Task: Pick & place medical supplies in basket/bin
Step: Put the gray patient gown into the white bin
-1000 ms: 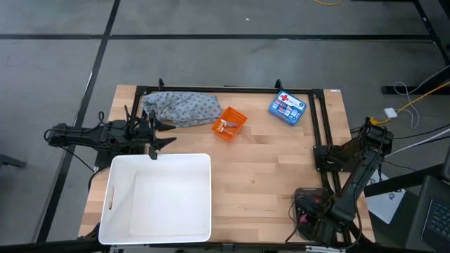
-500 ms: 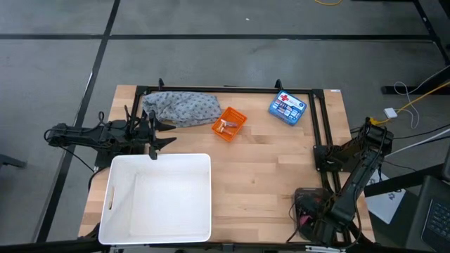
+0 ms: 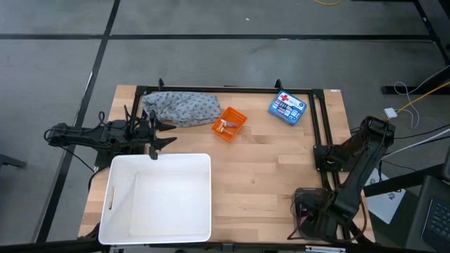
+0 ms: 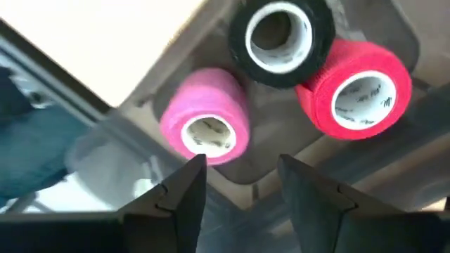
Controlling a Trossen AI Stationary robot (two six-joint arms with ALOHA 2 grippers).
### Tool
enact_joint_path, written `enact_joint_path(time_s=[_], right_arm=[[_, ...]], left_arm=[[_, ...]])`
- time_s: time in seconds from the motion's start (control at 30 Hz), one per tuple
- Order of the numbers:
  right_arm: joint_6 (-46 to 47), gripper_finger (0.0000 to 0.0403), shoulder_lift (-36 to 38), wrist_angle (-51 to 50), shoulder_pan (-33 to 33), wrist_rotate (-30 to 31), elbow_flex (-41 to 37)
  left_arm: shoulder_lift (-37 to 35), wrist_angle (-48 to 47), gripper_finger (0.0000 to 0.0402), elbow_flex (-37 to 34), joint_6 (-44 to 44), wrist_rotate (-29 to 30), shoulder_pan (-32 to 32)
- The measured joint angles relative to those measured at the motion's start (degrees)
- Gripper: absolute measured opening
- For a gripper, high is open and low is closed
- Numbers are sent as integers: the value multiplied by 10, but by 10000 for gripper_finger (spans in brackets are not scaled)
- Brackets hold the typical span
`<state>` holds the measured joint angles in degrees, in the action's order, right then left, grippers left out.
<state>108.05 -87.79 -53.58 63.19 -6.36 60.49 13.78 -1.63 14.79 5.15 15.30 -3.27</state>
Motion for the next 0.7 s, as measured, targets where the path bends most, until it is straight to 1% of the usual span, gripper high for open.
enact_joint_path(time_s=[0.1,0.17,0.27,0.33,0.43,0.5,0.57,0.63,0.7], right_arm=[[3,171,24,0,-3,31,0],[10,168,40,1,-6,70,0],[14,166,69,25,-9,148,0],[0,165,87,58,-9,215,0],[-60,166,110,143,-9,322,1],[-117,166,120,201,-10,366,1],[-195,166,128,243,-9,384,1],[-266,166,131,268,-9,385,1],[-314,166,129,296,-9,405,1]], left_arm=[[0,0,223,0,0,0,0],[0,0,223,0,0,0,0],[0,1,221,0,-25,2,0],[0,6,221,0,-52,9,0],[-1,8,223,0,-69,32,0],[-1,9,223,0,-69,47,0],[-2,10,223,0,-68,56,0],[-2,5,223,1,-65,56,0],[-1,-2,224,1,-38,46,0]])
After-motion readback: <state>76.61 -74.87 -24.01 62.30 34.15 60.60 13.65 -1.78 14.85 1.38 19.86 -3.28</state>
